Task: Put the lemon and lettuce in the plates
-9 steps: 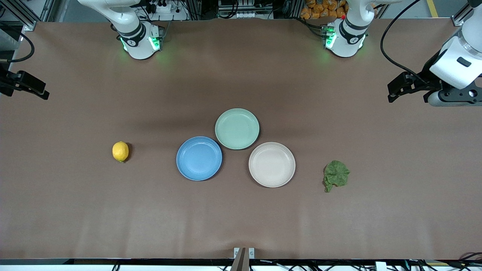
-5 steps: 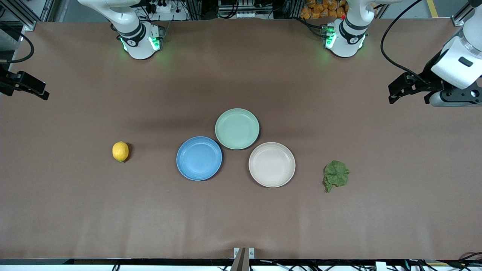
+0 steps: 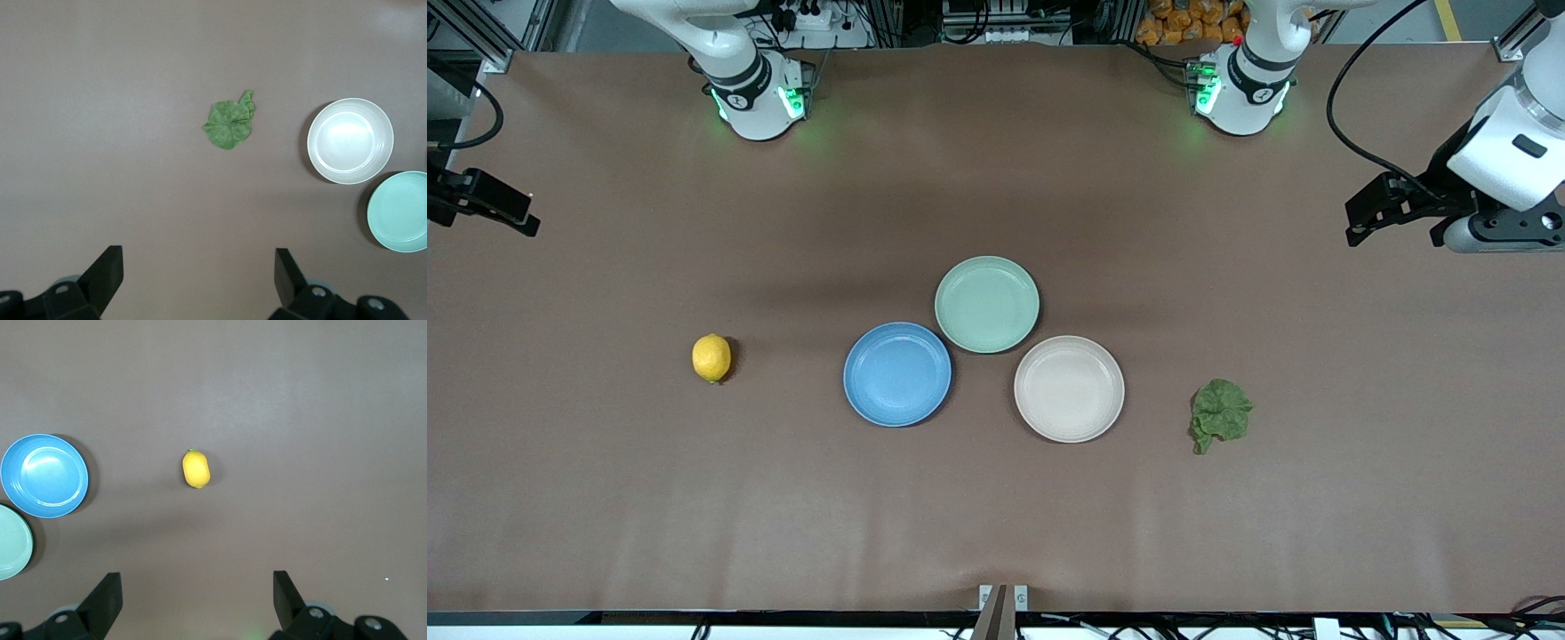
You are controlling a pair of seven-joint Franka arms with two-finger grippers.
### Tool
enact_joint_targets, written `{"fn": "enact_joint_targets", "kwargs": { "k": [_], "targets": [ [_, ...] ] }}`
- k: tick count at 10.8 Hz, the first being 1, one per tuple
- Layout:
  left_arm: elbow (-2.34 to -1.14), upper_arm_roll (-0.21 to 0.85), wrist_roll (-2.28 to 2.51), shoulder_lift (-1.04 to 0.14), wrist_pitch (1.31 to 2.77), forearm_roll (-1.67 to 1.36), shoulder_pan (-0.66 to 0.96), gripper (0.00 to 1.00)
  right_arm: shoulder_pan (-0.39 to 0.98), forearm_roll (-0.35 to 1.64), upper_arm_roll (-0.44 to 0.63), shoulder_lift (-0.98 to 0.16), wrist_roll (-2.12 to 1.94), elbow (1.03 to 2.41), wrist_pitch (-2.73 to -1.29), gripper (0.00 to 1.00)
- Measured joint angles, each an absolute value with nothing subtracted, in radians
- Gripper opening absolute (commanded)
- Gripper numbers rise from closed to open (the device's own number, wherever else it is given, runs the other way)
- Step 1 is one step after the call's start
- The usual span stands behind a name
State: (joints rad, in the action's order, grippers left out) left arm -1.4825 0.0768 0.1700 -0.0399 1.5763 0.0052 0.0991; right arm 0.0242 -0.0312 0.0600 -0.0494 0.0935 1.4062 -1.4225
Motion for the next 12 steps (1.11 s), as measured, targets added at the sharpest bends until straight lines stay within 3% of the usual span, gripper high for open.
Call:
{"fn": "enact_joint_targets", "kwargs": {
  "k": [8,12],
  "targets": [
    [-1.495,0.076,0.170,-0.098,1.637,0.005,0.101,1.00,0.021,-0.031,0.060,-0.050,0.094,1.407,-1.423,1.00],
    [-1.496,0.077,0.170,-0.197,1.691,0.005,0.106,1.00,0.021,-0.031,0.060,-0.055,0.094,1.435,-1.452,1.00]
  ]
}}
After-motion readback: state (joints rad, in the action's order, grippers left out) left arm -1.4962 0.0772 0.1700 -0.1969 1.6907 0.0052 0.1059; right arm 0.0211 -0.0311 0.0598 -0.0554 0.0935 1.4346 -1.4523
